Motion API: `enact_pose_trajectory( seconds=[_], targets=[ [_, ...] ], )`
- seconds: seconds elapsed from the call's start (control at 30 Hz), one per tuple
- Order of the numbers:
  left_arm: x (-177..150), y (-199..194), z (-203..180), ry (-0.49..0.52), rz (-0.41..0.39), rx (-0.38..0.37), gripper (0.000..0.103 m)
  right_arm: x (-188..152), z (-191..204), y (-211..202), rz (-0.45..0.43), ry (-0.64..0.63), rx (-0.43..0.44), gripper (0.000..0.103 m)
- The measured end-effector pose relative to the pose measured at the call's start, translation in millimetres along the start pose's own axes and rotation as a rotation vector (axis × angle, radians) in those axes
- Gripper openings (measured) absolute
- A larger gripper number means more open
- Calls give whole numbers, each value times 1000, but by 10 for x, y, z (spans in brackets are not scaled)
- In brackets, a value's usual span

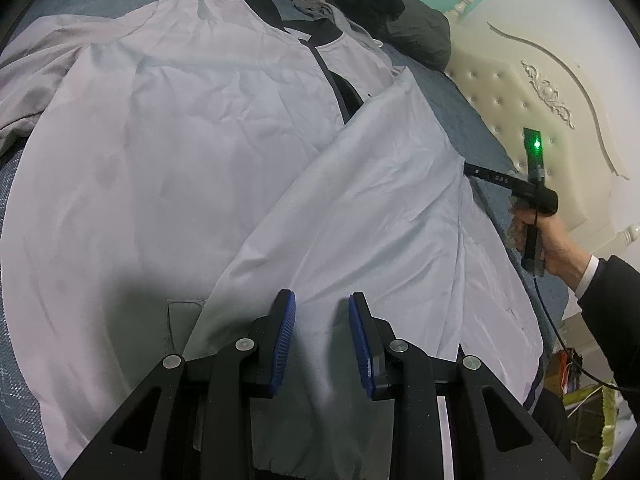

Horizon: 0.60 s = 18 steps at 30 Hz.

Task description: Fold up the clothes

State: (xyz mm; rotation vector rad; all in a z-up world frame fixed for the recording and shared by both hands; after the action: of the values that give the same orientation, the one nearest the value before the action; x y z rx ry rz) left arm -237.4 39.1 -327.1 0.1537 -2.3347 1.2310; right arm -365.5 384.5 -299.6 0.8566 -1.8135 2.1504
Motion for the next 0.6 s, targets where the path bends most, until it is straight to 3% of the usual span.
enact_pose_trajectory(
  seconds=[0.1,0.23,0.33,0.4,0.47,0.6],
  targets=[
    [8,-34,18,-13,-8,-12,31,-6,-84,-109,42,48,99,16],
    [2,-27,21,-22,-7,-10,31,51,-193,-348,34,59,88,17],
    [1,-54,8,-25,-18,-7,31,348,-202,-430,-9,125,108,20],
    [14,-99,6,-26,-34,-2,31,589,-139,-404,-25,158,125,34],
    [30,-152,36,-42,-54,-1,31,800,-28,-335,-26,154,135,40],
    [77,-257,107,-77,-91,8,31,1249,194,-83,-24,175,117,40]
  ],
)
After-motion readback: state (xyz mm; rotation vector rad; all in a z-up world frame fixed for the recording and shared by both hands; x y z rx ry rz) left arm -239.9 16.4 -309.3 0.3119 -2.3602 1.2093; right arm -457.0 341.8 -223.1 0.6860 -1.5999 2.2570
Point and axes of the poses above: each gripper's, at about its wrist camera, not at the fingertips, and y roughly the way its jaws point, z to its left, x to its top, the point moved 1 cm from there along y, roughly the way its jaws point, and after that the axes turned 3 degrees about y, right-handed, at the moved point
